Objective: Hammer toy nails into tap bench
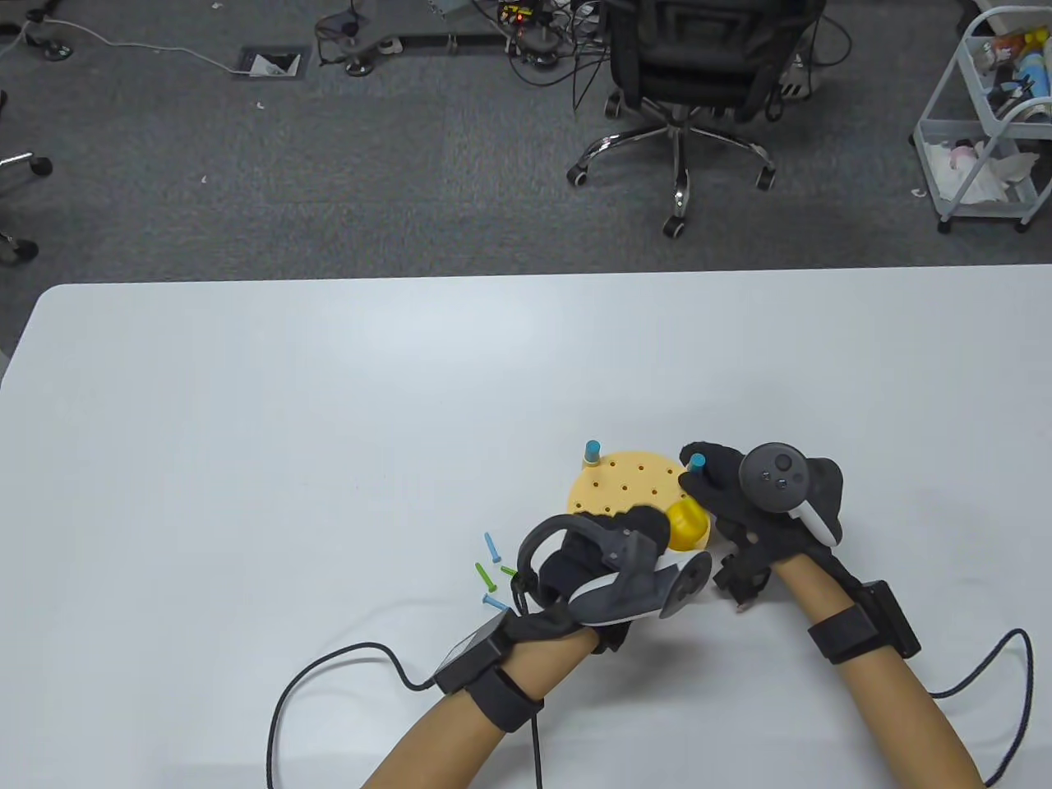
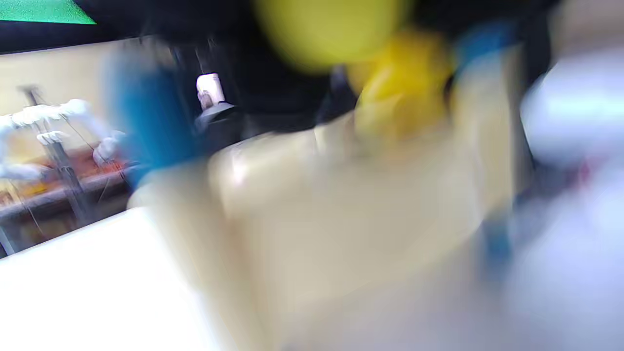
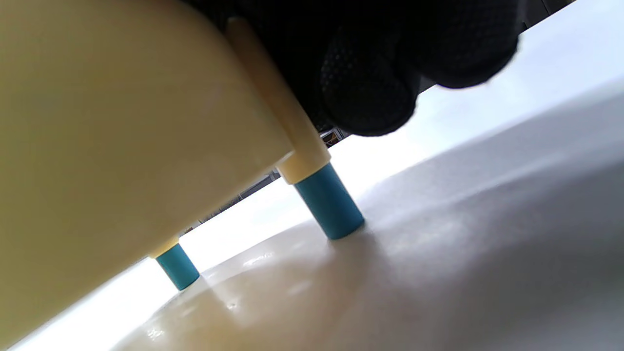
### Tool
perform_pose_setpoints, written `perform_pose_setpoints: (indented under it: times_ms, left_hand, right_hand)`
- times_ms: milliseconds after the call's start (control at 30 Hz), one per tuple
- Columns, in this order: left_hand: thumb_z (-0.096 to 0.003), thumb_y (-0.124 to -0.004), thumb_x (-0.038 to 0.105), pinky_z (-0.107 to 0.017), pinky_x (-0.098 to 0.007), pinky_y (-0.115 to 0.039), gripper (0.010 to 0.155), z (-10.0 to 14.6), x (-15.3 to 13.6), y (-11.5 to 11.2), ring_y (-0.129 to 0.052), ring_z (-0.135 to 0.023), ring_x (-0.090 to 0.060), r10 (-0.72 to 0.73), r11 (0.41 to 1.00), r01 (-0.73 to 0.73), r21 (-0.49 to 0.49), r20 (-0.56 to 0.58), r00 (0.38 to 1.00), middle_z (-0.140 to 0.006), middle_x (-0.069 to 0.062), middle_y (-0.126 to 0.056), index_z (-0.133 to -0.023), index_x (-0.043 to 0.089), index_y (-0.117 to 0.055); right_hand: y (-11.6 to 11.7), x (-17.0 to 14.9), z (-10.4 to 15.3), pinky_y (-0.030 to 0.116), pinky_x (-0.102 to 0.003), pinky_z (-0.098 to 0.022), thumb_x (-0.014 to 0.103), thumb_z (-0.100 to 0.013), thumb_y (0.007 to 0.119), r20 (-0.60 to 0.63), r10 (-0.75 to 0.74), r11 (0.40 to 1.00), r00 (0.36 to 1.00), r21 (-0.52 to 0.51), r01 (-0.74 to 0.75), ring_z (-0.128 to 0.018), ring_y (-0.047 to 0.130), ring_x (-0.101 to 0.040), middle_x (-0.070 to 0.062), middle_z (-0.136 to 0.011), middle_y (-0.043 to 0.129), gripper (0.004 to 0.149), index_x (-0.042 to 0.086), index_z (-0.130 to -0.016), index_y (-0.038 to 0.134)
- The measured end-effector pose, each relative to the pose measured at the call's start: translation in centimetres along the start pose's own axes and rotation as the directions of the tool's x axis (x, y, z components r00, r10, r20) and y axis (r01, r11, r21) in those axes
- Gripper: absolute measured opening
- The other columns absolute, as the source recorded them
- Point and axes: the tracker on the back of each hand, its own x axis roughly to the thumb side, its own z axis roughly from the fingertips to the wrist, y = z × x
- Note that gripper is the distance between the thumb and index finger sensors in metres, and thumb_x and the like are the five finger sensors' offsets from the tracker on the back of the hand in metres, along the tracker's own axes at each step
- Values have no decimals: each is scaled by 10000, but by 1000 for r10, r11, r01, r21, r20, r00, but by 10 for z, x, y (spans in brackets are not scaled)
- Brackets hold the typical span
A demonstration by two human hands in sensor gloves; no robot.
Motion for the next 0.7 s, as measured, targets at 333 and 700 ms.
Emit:
perform_pose_setpoints:
  times_ms: [333, 700]
  left_hand:
    - [-366, -620, 546, -54, -278, -832, 662, -10, -6, 14, -877, -6, -56, 30, 1000, -28, -13, 192, 981, -470, -63, -997, -882, 135, -670]
    - [-333, -647, 509, -77, -349, -805, 667, 1, -21, 41, -875, -19, -131, 168, 986, -168, 17, 10, 986, -478, -117, -976, -867, 109, -652]
  right_hand:
    - [1, 1, 0, 779, -422, -479, 480, -422, 660, 1, 4, 1000, 1000, 13, -4, -610, 925, -249, -91, -845, 851, 587, 192, -934, 686]
    - [2, 0, -2, 774, -427, -485, 480, -425, 656, -4, -5, 1000, 1000, 27, 5, -616, 920, -254, -93, -852, 843, 590, 190, -938, 679]
